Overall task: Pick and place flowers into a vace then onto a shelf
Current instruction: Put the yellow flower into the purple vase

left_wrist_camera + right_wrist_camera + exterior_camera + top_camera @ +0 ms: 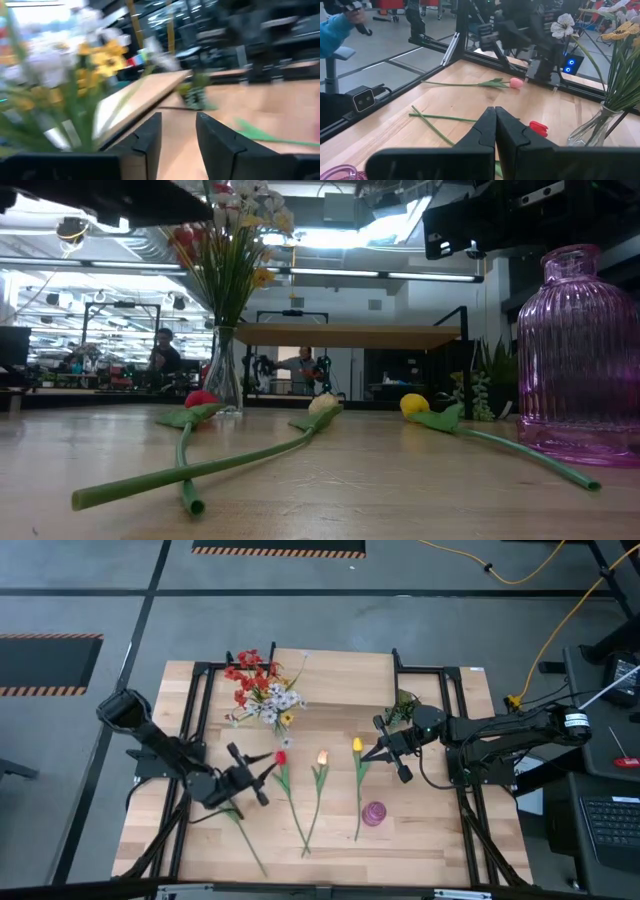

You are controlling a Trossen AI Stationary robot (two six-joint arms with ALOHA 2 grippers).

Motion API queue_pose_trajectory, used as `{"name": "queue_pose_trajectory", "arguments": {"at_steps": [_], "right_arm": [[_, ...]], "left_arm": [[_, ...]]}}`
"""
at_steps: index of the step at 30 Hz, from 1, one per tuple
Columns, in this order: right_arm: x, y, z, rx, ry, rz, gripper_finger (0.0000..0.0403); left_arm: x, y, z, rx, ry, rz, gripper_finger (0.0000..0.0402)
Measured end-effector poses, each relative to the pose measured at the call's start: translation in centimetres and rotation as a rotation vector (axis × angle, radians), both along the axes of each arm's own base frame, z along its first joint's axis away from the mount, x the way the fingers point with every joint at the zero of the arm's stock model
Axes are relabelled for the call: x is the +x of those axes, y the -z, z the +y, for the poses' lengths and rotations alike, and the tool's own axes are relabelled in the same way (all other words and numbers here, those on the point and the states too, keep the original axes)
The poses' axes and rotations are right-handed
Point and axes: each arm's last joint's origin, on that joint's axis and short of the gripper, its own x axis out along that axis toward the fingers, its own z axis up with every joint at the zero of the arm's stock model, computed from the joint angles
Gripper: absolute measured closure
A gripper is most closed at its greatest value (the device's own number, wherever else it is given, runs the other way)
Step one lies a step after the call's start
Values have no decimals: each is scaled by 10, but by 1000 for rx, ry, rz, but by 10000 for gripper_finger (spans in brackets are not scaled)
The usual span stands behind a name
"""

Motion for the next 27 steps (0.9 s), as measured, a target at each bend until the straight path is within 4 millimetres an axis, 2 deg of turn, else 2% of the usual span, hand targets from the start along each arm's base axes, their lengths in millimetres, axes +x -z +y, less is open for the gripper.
{"name": "queue_pose_trajectory", "arguments": {"at_steps": [4, 9, 14, 17, 23, 27], "right_arm": [[0, 0, 0, 3, -7, 1, 398], [0, 0, 0, 4, -9, 3, 398], [0, 0, 0, 20, -6, 11, 398], [0, 1, 0, 61, 1, 32, 398], [0, 3, -1, 137, 79, 97, 398], [3, -1, -4, 151, 159, 150, 398]], "left_arm": [[-5, 4, -11, -3, 130, 9, 318], [-9, 14, -18, -44, 205, 37, 355], [-4, 15, -20, -186, 373, -2, 395], [1, 15, -21, -215, 437, 21, 398], [11, 25, -8, -177, 408, 152, 400], [21, 30, 5, -207, 463, 210, 399]]}}
